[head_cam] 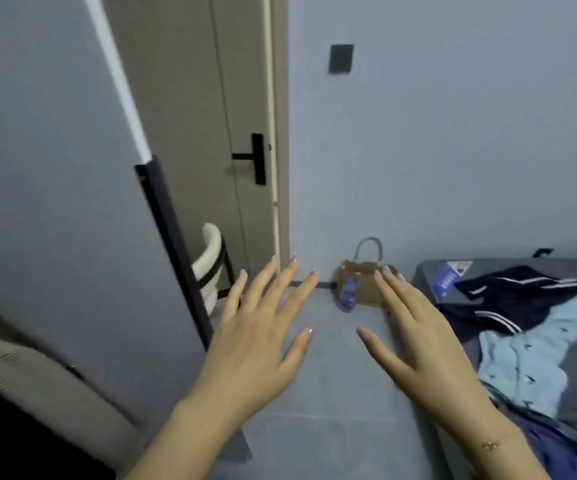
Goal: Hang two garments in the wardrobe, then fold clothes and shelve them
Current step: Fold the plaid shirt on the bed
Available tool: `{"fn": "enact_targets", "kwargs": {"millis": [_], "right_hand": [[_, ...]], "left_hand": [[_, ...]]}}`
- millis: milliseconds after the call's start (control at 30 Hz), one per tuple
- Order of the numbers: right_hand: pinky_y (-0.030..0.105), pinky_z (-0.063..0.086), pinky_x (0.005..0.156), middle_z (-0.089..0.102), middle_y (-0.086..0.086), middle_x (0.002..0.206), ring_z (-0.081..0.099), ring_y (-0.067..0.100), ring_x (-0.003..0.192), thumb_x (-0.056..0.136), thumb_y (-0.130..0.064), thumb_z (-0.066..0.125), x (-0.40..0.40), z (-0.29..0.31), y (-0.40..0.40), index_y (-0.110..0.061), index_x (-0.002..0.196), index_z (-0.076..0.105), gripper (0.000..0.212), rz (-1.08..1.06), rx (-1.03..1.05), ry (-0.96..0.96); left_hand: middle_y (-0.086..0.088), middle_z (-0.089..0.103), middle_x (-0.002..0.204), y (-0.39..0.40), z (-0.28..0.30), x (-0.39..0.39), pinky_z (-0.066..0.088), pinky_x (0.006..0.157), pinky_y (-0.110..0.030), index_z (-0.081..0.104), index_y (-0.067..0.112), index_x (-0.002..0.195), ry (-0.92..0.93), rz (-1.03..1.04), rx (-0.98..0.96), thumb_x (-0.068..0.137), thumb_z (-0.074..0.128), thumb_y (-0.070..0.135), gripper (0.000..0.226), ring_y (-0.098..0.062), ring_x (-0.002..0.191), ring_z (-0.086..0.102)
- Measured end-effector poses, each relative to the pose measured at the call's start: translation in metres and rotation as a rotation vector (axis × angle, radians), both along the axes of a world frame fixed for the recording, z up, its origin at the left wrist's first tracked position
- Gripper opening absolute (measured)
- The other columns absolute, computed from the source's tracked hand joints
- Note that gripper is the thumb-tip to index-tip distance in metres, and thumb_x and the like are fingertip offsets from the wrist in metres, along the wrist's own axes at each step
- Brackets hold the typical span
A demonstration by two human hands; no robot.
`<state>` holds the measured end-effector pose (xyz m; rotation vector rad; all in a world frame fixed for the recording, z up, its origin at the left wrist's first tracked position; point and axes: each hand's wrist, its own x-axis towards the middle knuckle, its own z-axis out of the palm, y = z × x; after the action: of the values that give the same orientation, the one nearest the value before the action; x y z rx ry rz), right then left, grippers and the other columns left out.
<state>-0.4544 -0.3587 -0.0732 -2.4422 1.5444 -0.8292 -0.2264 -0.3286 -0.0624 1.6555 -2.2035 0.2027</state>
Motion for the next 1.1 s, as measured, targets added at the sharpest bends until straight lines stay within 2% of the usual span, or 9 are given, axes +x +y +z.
{"fn": "enact_targets", "kwargs": {"millis": [167, 333, 467, 533, 633, 800, 933, 1000, 1100], "right_hand": [[0.031, 0.019, 0.119, 0.02, -0.01, 0.159, 0.019, 0.01, 0.147, 0.094, -0.061, 0.042, -0.153, -0.028, 0.015, -0.023, 0.152, 0.027, 0.071, -0.265, 0.069, 0.041], [0.031, 0.016, 0.12, 0.015, -0.012, 0.16, 0.014, 0.009, 0.148, 0.094, -0.055, 0.044, -0.299, -0.064, 0.039, -0.029, 0.153, 0.019, 0.07, -0.457, 0.158, 0.056], [0.021, 0.007, 0.118, 0.013, -0.017, 0.159, 0.012, 0.004, 0.147, 0.094, -0.052, 0.048, -0.391, -0.094, 0.068, -0.031, 0.152, 0.022, 0.067, -0.612, 0.277, -0.009], [0.015, 0.004, 0.115, 0.013, -0.019, 0.158, 0.013, 0.002, 0.146, 0.094, -0.051, 0.048, -0.427, -0.11, 0.082, -0.032, 0.151, 0.024, 0.065, -0.686, 0.33, -0.029], [0.007, -0.003, 0.11, 0.013, -0.022, 0.157, 0.012, 0.0, 0.145, 0.095, -0.053, 0.046, -0.471, -0.132, 0.096, -0.034, 0.151, 0.025, 0.062, -0.8, 0.416, -0.069], [0.006, 0.0, 0.108, 0.01, -0.028, 0.155, 0.01, -0.009, 0.141, 0.092, -0.061, 0.036, -0.52, -0.171, 0.091, -0.045, 0.148, 0.021, 0.06, -0.941, 0.489, -0.194], [0.016, 0.01, 0.115, 0.011, -0.029, 0.154, 0.013, -0.004, 0.143, 0.094, -0.058, 0.04, -0.558, -0.2, 0.065, -0.054, 0.139, 0.008, 0.055, -1.024, 0.566, -0.244], [0.017, 0.013, 0.115, 0.014, -0.029, 0.152, 0.016, -0.004, 0.142, 0.095, -0.056, 0.043, -0.576, -0.215, 0.045, -0.054, 0.138, 0.01, 0.054, -1.091, 0.59, -0.301], [0.014, 0.013, 0.112, 0.018, -0.033, 0.148, 0.018, -0.009, 0.138, 0.094, -0.054, 0.046, -0.6, -0.244, 0.009, -0.051, 0.142, 0.023, 0.053, -1.196, 0.591, -0.474]], "left_hand": [[0.009, 0.002, 0.163, -0.048, -0.031, -0.152, 0.008, 0.122, -0.045, 0.003, 0.037, 0.154, 0.0, -0.208, 0.085, 0.096, 0.025, 0.053, 0.064, -0.013, 0.15, -0.001], [0.009, 0.007, 0.162, -0.072, -0.071, -0.309, 0.008, 0.121, -0.041, 0.012, 0.034, 0.154, 0.06, -0.403, 0.194, 0.096, 0.025, 0.054, 0.063, -0.012, 0.15, 0.004], [0.015, -0.015, 0.16, -0.083, -0.108, -0.411, -0.009, 0.119, -0.031, -0.009, 0.042, 0.15, 0.035, -0.538, 0.256, 0.098, 0.025, 0.056, 0.063, -0.007, 0.148, -0.012], [0.016, -0.019, 0.159, -0.087, -0.122, -0.453, -0.015, 0.116, -0.027, -0.008, 0.041, 0.15, 0.028, -0.604, 0.299, 0.099, 0.03, 0.054, 0.065, -0.006, 0.147, -0.014], [0.017, -0.019, 0.158, -0.096, -0.142, -0.508, -0.011, 0.117, -0.026, -0.003, 0.038, 0.152, 0.007, -0.7, 0.377, 0.1, 0.03, 0.052, 0.063, -0.004, 0.146, -0.016], [0.014, -0.007, 0.16, -0.133, -0.185, -0.586, 0.006, 0.121, -0.032, 0.01, 0.035, 0.153, -0.031, -0.845, 0.519, 0.1, 0.037, 0.048, 0.061, -0.009, 0.149, -0.002], [0.014, -0.003, 0.161, -0.173, -0.234, -0.65, 0.007, 0.118, -0.028, 0.009, 0.033, 0.154, -0.068, -0.916, 0.641, 0.1, 0.035, 0.05, 0.063, -0.009, 0.148, 0.003], [0.013, -0.001, 0.161, -0.194, -0.26, -0.682, 0.011, 0.119, -0.029, 0.01, 0.032, 0.154, -0.094, -0.962, 0.737, 0.1, 0.037, 0.048, 0.062, -0.01, 0.148, 0.007], [0.008, 0.007, 0.162, -0.227, -0.302, -0.728, 0.016, 0.119, -0.029, 0.015, 0.028, 0.154, -0.168, -1.027, 0.834, 0.1, 0.039, 0.046, 0.061, -0.014, 0.147, 0.013]]}}
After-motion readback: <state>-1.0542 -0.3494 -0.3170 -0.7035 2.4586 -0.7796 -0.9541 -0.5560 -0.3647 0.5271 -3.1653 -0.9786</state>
